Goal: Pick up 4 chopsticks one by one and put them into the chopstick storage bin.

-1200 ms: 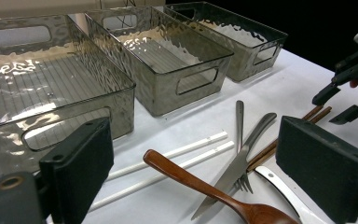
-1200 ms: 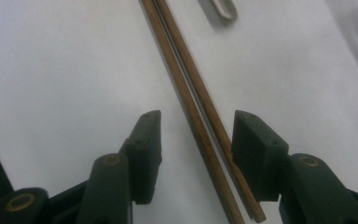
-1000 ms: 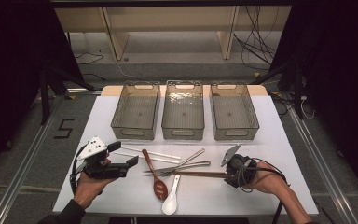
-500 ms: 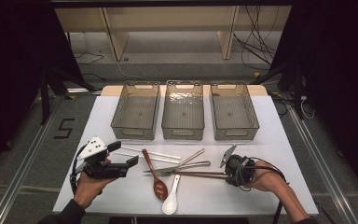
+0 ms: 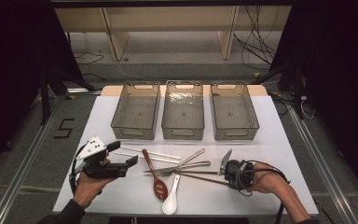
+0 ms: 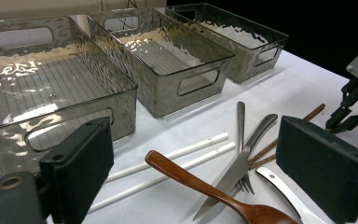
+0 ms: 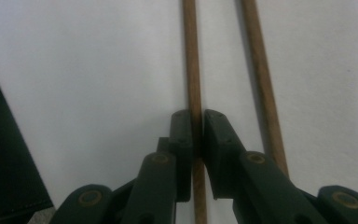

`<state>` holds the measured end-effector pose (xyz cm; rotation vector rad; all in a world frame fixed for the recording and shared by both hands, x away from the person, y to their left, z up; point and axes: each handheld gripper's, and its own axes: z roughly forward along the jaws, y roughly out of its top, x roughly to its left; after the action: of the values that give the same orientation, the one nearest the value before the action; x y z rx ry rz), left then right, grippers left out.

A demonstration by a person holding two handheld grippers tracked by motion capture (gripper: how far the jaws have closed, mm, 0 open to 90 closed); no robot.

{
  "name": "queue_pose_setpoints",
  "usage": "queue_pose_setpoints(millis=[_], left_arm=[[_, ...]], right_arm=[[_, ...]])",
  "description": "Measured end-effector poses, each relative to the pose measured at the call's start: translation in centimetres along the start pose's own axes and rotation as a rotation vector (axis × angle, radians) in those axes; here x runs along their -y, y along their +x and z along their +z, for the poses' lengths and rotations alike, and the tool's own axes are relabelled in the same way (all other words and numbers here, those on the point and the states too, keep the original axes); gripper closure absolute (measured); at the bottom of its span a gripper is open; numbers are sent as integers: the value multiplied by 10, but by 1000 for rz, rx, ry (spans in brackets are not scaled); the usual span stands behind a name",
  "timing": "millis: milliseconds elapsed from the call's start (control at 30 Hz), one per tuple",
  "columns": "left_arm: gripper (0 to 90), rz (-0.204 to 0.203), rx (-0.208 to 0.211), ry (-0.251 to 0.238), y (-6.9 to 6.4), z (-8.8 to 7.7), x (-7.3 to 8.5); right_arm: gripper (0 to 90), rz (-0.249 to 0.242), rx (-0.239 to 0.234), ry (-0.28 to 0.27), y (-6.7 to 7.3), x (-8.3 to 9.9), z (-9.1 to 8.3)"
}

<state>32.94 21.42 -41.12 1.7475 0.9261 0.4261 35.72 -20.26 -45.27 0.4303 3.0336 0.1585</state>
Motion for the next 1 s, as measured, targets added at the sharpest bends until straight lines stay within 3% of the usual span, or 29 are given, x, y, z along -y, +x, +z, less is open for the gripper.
queue_pose_setpoints(millis=[267,533,667,800,900,1000], left_arm=[[109,1,2,0,0,0,0],[109,1,1,0,0,-1,0],[109,0,1,-2,0,-1,0],[109,0,1,0,0,-1,0],[109,-28,34,-14,-2,-2,-4],[109,-22,41,-19,-5,-2,-5]], right_arm=[[846,-55,-17,1,2,2,0],[849,-51,-35,-14,3,6,-7],[849,-29,-10,-27,1,9,-13],[850,0,-3,-98,-1,13,-22],[850,9,11,-159,-2,12,-28],[850,80,19,-256,-3,9,-35]])
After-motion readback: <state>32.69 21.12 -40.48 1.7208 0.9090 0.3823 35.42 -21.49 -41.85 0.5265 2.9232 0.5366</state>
